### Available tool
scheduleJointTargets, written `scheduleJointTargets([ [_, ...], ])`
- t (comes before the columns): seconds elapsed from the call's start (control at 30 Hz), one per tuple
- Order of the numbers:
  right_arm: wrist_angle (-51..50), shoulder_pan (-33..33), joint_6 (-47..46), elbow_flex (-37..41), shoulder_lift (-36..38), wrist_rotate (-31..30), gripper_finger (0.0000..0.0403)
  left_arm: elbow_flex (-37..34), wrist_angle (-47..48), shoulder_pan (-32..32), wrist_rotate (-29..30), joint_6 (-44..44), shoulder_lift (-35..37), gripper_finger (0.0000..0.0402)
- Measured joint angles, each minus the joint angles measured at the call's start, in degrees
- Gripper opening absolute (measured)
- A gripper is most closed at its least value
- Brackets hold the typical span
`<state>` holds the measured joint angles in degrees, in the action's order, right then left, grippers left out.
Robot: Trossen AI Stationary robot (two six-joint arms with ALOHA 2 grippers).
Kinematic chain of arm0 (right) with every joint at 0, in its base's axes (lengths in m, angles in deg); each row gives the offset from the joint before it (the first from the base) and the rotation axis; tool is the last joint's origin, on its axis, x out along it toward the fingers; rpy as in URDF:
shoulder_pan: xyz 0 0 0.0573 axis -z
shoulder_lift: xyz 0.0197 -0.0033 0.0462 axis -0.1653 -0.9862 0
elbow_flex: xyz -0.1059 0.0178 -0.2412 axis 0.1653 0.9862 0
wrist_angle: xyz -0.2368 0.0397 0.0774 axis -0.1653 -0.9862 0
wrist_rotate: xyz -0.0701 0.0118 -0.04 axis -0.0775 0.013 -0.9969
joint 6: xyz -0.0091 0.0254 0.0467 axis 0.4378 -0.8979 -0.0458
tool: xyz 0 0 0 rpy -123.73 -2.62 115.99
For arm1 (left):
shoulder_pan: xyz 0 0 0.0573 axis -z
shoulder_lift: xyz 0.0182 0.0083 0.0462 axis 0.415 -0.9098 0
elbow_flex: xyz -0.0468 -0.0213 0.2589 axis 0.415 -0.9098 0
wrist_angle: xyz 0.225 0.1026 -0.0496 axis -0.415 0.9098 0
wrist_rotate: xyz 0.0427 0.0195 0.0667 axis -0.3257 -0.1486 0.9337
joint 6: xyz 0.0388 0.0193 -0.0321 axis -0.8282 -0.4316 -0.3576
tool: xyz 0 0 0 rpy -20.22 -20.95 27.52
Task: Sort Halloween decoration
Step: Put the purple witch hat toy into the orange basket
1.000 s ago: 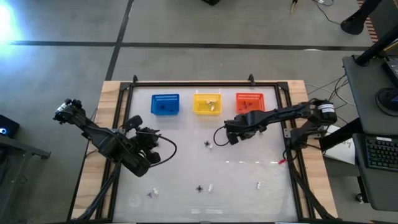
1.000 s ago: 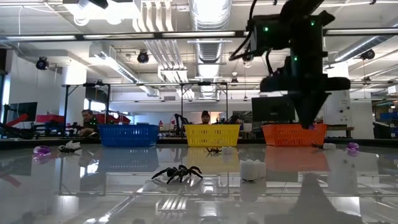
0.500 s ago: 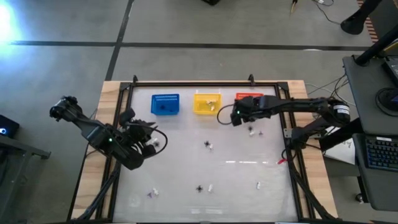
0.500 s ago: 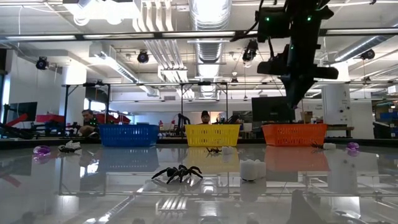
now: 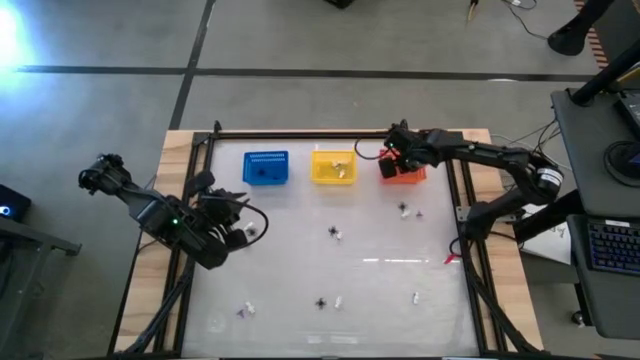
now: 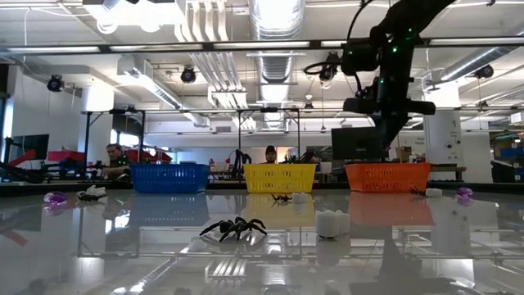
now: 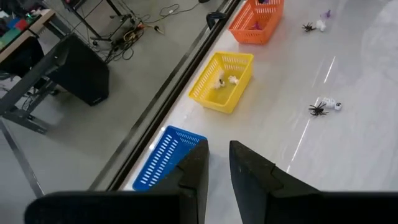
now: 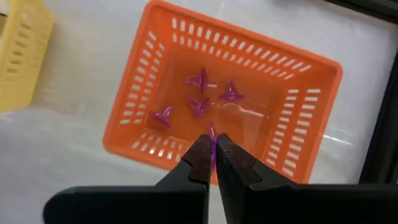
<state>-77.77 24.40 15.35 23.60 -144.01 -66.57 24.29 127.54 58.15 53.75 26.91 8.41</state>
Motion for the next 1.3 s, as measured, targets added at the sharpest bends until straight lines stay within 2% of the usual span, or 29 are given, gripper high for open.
scheduleJointTargets([
  [0.27,1.71,3.53,7.10,-0.02,-2.51,1.67,0.0015,0.00,0.07,-1.34,0.02,2.88,-0.03,0.0048],
  [0.63,1.49,3.62,14.32,-0.48,-3.09,-0.90,0.0092,0.00,0.00,-2.78,-0.11,7.62,-0.06,0.0048],
  [0.87,1.43,3.60,15.47,-6.01,-3.04,0.79,0.0106,0.00,-0.54,-2.79,-2.24,8.58,-0.12,0.0058],
  [1.03,1.57,3.47,19.11,-11.52,-3.00,1.91,0.0107,0.00,-0.94,-2.96,-0.59,8.63,-0.18,0.0055],
  [1.23,1.70,3.47,21.43,-16.40,-3.00,2.06,0.0107,-0.11,-0.42,-3.27,-0.34,16.28,-0.23,0.0049],
  [1.3,1.72,3.47,21.64,-17.48,-3.00,1.89,0.0107,-0.11,-0.43,-3.26,-1.84,18.30,-0.23,0.0052],
])
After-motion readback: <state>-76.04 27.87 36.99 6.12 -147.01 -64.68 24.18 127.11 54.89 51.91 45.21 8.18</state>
